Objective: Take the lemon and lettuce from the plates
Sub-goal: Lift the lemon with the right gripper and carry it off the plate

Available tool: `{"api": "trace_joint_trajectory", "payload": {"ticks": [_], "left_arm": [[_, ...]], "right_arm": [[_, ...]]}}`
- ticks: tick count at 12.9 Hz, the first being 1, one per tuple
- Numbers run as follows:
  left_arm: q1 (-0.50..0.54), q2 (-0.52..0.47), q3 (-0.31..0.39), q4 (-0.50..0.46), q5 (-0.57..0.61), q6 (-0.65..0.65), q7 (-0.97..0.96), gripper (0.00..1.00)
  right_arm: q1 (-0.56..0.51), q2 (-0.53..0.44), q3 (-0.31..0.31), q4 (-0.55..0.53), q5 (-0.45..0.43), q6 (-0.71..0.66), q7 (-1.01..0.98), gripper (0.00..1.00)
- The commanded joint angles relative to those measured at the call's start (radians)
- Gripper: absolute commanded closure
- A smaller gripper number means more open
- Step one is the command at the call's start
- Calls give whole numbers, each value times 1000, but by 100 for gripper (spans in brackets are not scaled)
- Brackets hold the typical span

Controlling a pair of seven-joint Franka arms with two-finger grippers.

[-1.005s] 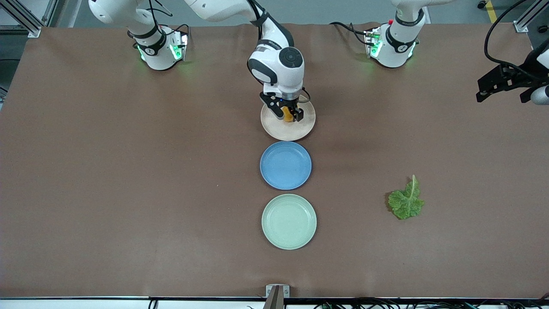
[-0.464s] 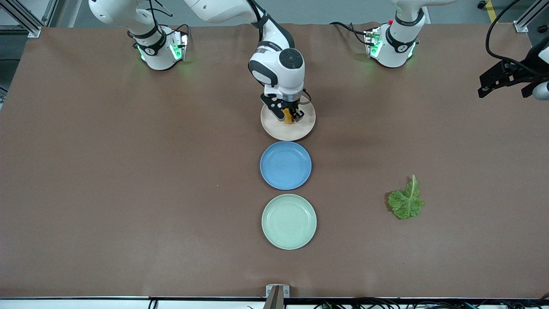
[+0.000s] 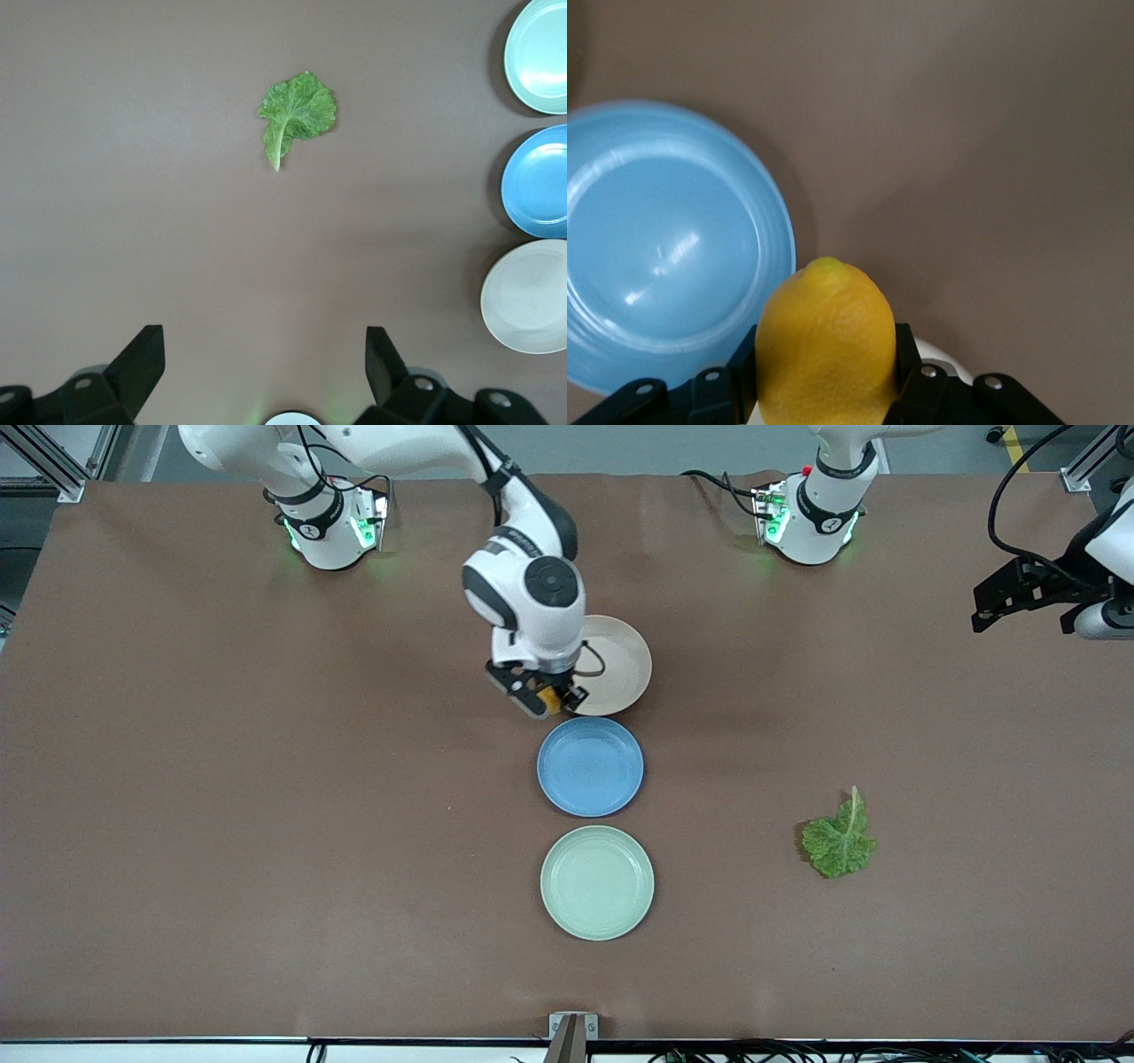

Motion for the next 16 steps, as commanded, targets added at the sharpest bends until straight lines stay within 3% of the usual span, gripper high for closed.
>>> {"api": "trace_joint_trajectory", "payload": {"ticks": [1, 4, 8, 12, 16], "left_arm": [[4, -16, 0, -9, -10, -5, -17, 0], [-2, -15, 0, -9, -10, 0, -20, 0], [-2, -15, -6, -14, -10, 0, -26, 0], [-4, -15, -8, -14, -10, 2, -26, 0], [-1, -15, -9, -16, -10, 2, -26, 0]], "right_arm": [[-162, -102, 23, -116, -10, 20, -289, 99], [-326, -123, 27, -158, 4, 22, -622, 97], [-512, -123, 24, -199, 125, 22, -1125, 97], [-663, -110, 20, -204, 125, 39, -1380, 97], [-755, -77, 20, -286, 125, 231, -1578, 97]]}}
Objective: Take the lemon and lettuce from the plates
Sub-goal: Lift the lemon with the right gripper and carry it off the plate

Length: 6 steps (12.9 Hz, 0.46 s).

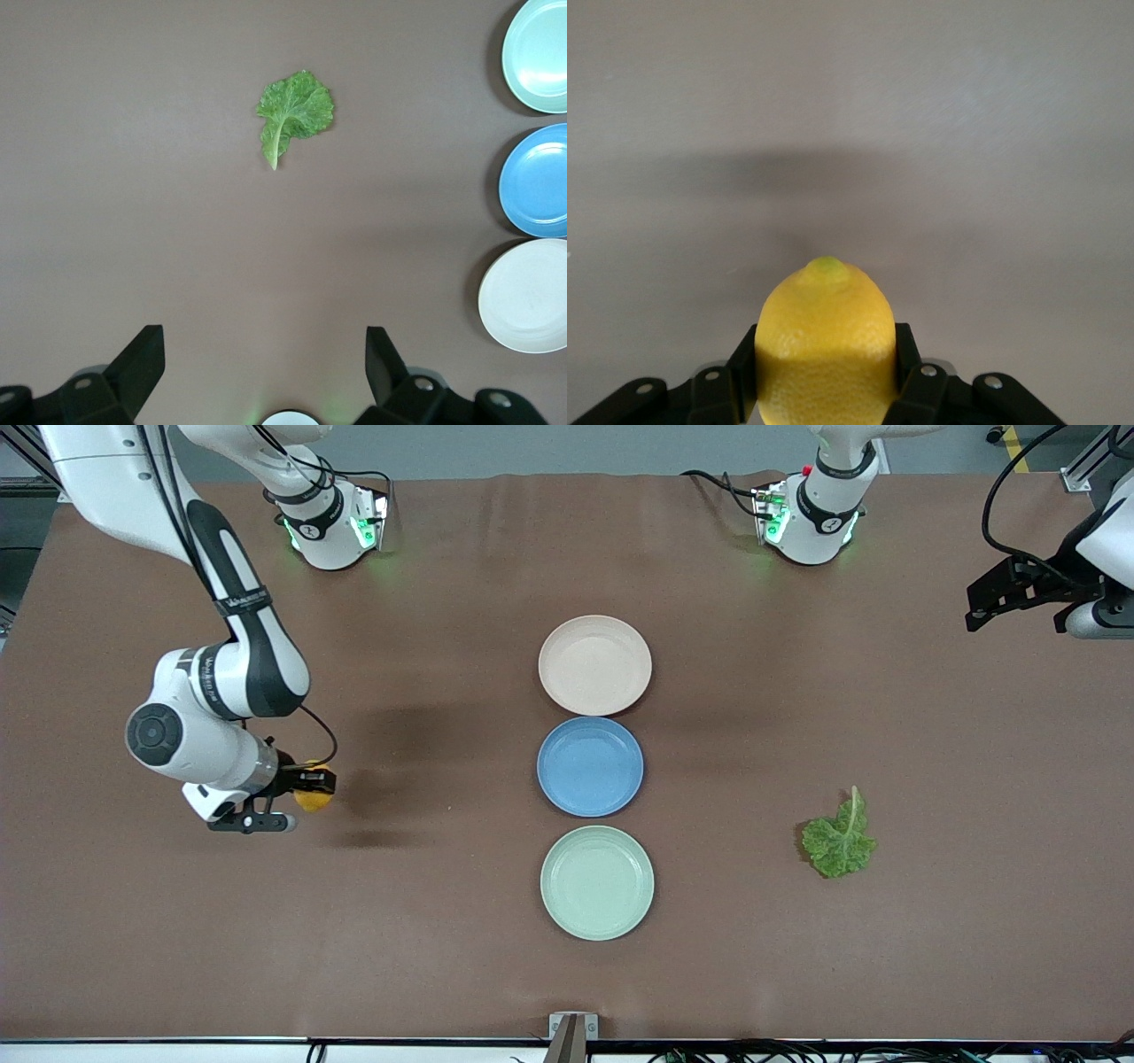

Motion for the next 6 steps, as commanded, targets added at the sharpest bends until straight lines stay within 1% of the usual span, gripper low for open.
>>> {"api": "trace_joint_trajectory", "payload": {"ticks": [1, 3, 6], "left_arm": [[2, -15, -3, -10, -10, 0, -16, 0], [2, -15, -5, -10, -10, 0, -16, 0], [3, -15, -3, -10, -10, -3, -15, 0]], "right_arm": [[-36, 19, 19, -71, 18, 130, -91, 98], [-33, 55, 19, -72, 18, 182, -104, 98], [-28, 69, 19, -68, 17, 186, -105, 98]]}}
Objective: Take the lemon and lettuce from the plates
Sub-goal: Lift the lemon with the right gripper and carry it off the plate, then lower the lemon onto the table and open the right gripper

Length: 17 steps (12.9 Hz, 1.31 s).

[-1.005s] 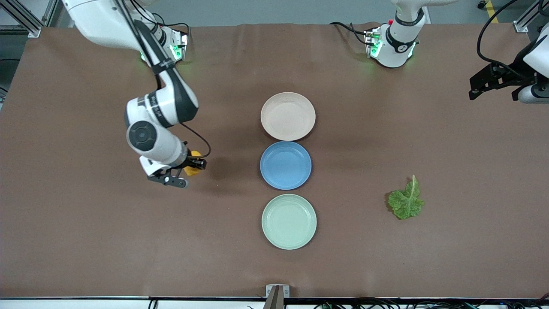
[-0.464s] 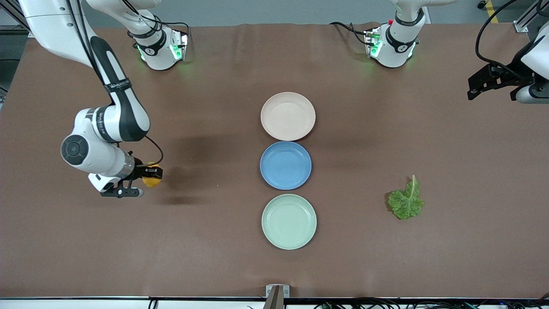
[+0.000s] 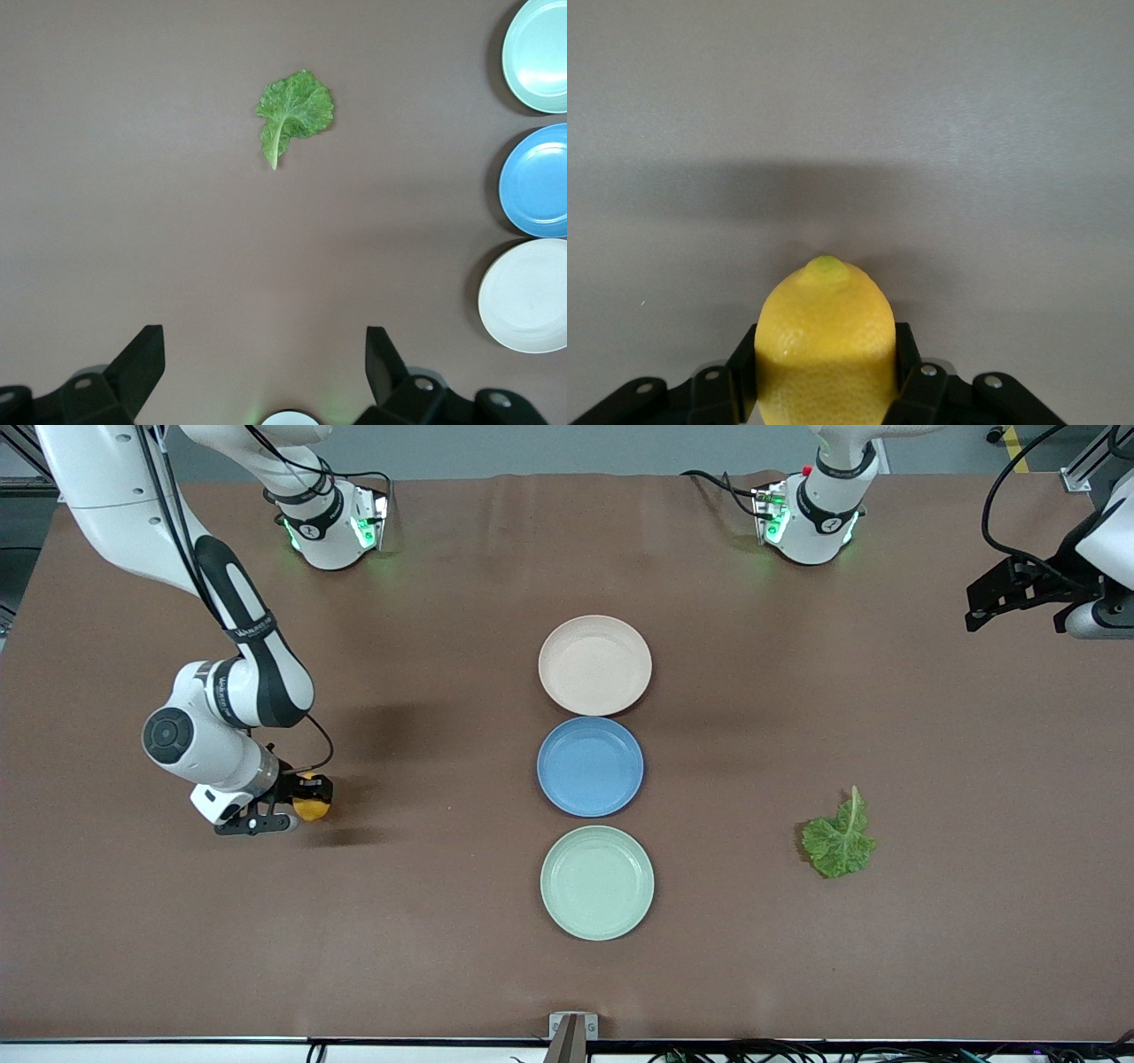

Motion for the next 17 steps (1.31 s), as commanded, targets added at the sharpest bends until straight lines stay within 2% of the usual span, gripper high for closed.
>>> {"api": "trace_joint_trajectory", "payload": {"ticks": [1, 3, 5, 6, 7, 8, 11, 12, 14, 17], "left_arm": [[3, -15, -5, -10, -10, -3, -14, 0], [3, -17, -5, -11, -10, -7, -14, 0], [6, -17, -5, -10, -10, -18, -14, 0], [6, -17, -5, -10, -12, -18, -14, 0], [6, -15, -5, -10, -10, -18, -14, 0], [6, -15, -3, -10, -10, -18, -14, 0], [3, -15, -5, -11, -12, -18, -14, 0], [2, -15, -5, -10, -10, -18, -14, 0], [2, -14, -5, -2, -13, -15, -14, 0], [2, -14, -5, -1, -13, -15, -14, 0]], "right_arm": [[-4, -10, 8, -11, 17, 5, -24, 98], [-4, 3, 8, -10, 17, 6, -24, 97], [-8, 7, 8, -8, 17, 5, -23, 90], [-11, 7, 8, -6, 17, 5, -23, 83], [-11, 10, 8, -5, 17, 5, -21, 56], [-10, 10, 8, -2, 17, 5, -18, 1], [-4, 2, 6, 46, 6, -29, -14, 0], [-8, -10, 5, 79, -1, -94, -14, 0], [-11, -26, -16, 183, -12, -293, -14, 0], [-11, -35, -64, 418, -63, -628, -15, 0]]}}
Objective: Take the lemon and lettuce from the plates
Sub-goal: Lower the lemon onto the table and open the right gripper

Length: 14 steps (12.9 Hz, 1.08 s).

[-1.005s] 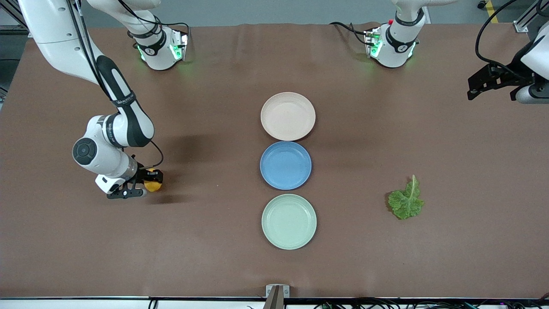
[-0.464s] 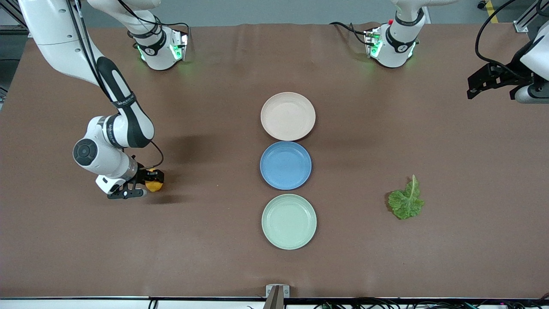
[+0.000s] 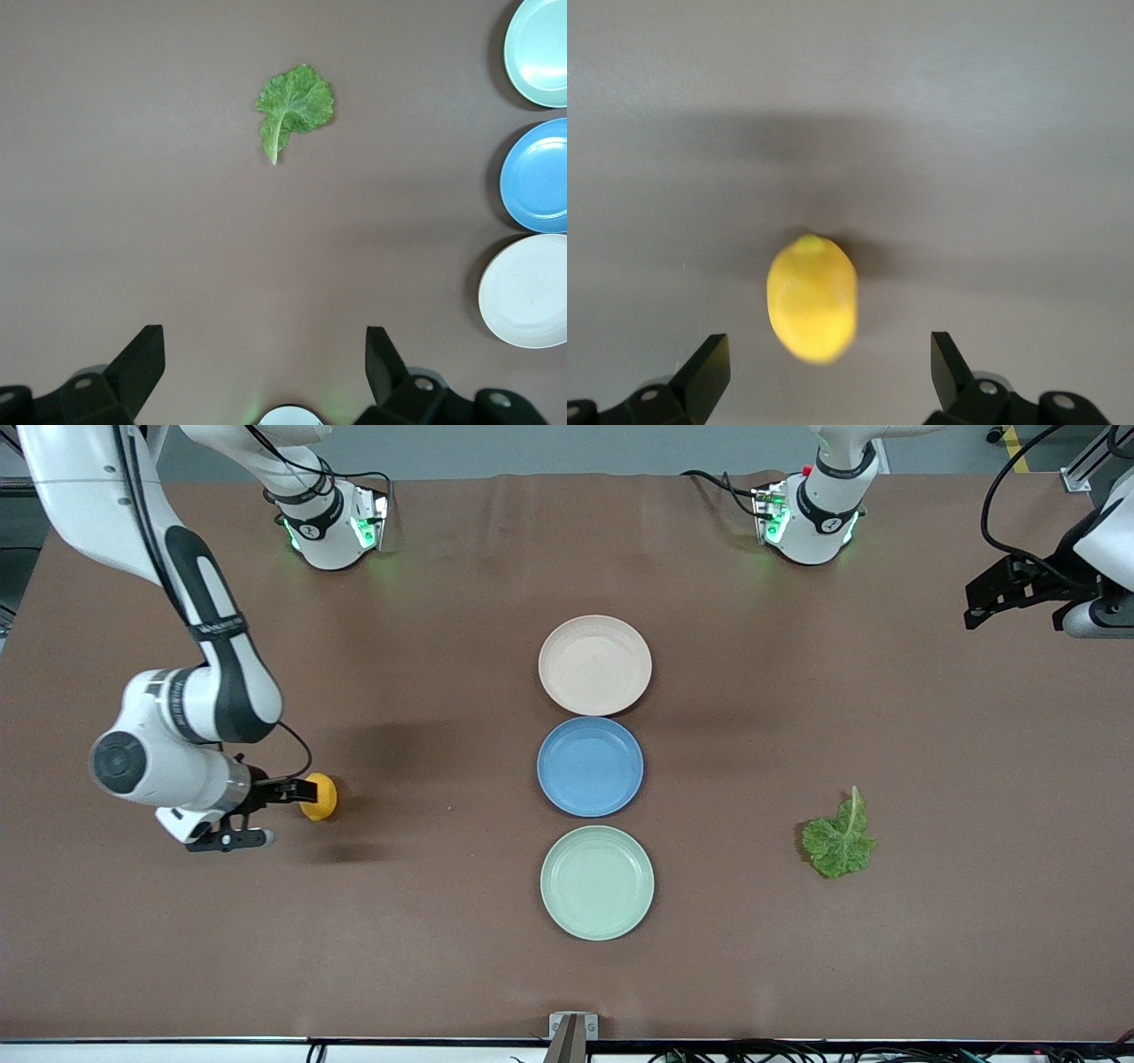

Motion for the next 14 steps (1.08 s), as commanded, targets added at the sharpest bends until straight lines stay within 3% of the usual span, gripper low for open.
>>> {"api": "trace_joint_trajectory", "payload": {"ticks": [1, 4, 7, 14], "left_arm": [[3, -13, -2, -1, -10, -4, -13, 0], [1, -15, -4, -1, -9, -4, -14, 0], [0, -15, -5, 2, -9, -4, -16, 0], [3, -18, -22, 1, -10, -8, -17, 0]], "right_arm": [[-10, -10, -29, 183, -45, -238, -14, 0], [-27, -14, -53, 317, -44, -390, -14, 0], [-56, -10, -58, 424, -45, -433, -11, 0], [-102, -43, -49, 459, -16, -494, -8, 0]]}}
